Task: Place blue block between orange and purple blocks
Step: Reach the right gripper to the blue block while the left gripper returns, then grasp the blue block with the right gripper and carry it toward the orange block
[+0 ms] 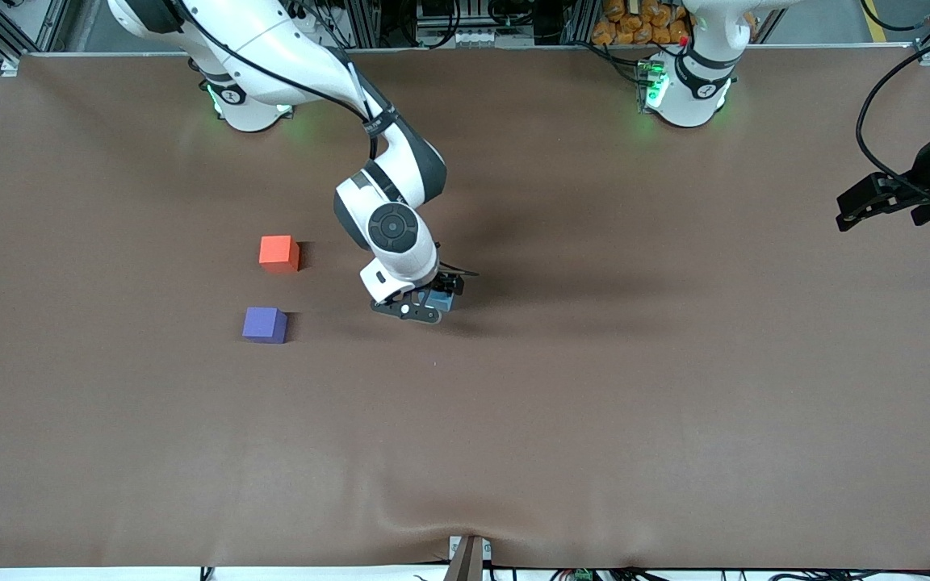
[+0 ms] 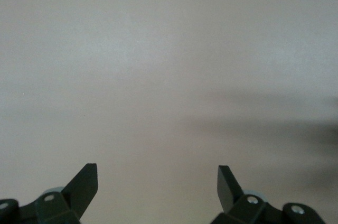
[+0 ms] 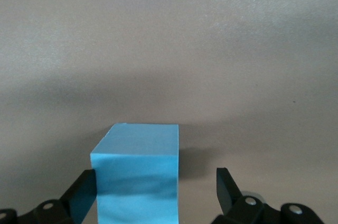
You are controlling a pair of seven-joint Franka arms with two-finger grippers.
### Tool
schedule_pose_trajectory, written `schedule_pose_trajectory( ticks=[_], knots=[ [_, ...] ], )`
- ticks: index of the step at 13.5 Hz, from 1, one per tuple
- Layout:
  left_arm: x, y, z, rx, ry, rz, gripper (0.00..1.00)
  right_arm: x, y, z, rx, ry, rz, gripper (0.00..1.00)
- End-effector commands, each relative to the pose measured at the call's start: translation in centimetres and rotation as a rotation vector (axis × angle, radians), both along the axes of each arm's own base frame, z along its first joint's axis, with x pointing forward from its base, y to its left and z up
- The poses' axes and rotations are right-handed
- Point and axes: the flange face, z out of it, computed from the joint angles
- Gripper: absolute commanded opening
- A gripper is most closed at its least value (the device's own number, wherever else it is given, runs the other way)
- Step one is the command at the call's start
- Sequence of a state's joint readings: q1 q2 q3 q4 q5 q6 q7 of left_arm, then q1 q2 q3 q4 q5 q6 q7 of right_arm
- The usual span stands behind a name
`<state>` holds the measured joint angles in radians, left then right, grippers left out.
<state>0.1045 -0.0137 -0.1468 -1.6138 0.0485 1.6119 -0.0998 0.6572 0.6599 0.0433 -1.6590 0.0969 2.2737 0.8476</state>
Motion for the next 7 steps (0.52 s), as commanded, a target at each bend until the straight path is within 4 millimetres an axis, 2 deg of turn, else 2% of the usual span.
schedule_pose_trajectory(
  ticks=[1, 4, 6, 7],
  knots=[
    [-0.1, 0.0, -0.1, -0.013, -0.012, 0.011, 1.00, -0.4, 1.0, 0.0, -0.006, -0.010, -0.008, 1.00],
    [0.1, -0.3, 0.0, -0.013, -0.029, 0.007, 1.00, -1.5, 1.8, -1.4, -0.019, -0.002, 0.005, 1.00],
    [0.1, -0.3, 0.0, -0.013, -0.029, 0.007, 1.00, -1.5, 1.8, -1.8, -0.028, -0.005, 0.014, 0.68],
    [0.1, -0.3, 0.0, -0.013, -0.029, 0.007, 1.00, -1.4, 1.8, -1.8, -0.043, -0.017, 0.041, 0.42]
  ],
)
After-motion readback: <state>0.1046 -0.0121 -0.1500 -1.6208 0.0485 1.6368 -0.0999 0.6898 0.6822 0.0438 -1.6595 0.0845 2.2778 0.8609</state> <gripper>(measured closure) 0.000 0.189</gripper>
